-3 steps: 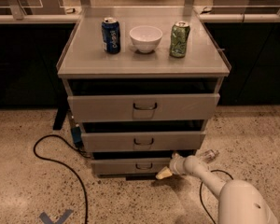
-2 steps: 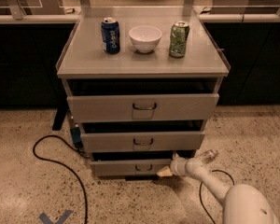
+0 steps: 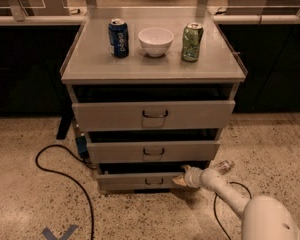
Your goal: Open bottom drawer
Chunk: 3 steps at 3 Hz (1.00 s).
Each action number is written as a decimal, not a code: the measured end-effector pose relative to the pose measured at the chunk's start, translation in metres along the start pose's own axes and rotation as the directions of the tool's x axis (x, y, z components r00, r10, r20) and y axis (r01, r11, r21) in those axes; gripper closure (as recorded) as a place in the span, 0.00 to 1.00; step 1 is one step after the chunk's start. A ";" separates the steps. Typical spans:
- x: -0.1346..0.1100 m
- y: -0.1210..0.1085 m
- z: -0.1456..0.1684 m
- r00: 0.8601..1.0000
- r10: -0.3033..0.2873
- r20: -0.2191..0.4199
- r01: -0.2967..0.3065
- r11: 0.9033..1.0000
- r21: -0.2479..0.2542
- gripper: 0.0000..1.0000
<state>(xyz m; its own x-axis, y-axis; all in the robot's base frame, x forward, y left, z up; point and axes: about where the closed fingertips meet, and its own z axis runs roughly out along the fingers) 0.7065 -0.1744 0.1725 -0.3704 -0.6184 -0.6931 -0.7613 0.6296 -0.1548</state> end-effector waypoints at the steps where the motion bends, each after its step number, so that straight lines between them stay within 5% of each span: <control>1: -0.001 -0.003 -0.003 1.000 0.000 0.000 0.000 1.000 0.000 0.88; 2: 0.000 -0.006 -0.006 1.000 0.000 0.000 0.000 1.000 0.000 1.00; 3: 0.023 -0.037 -0.044 0.999 -0.014 -0.044 0.017 0.997 0.073 1.00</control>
Offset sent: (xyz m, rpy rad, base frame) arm -0.2228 0.0251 -0.0068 -0.3834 0.2166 0.1626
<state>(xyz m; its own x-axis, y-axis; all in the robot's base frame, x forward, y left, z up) 0.7026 -0.2321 0.1931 -0.3829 -0.6472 -0.6592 -0.7267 0.6516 -0.2175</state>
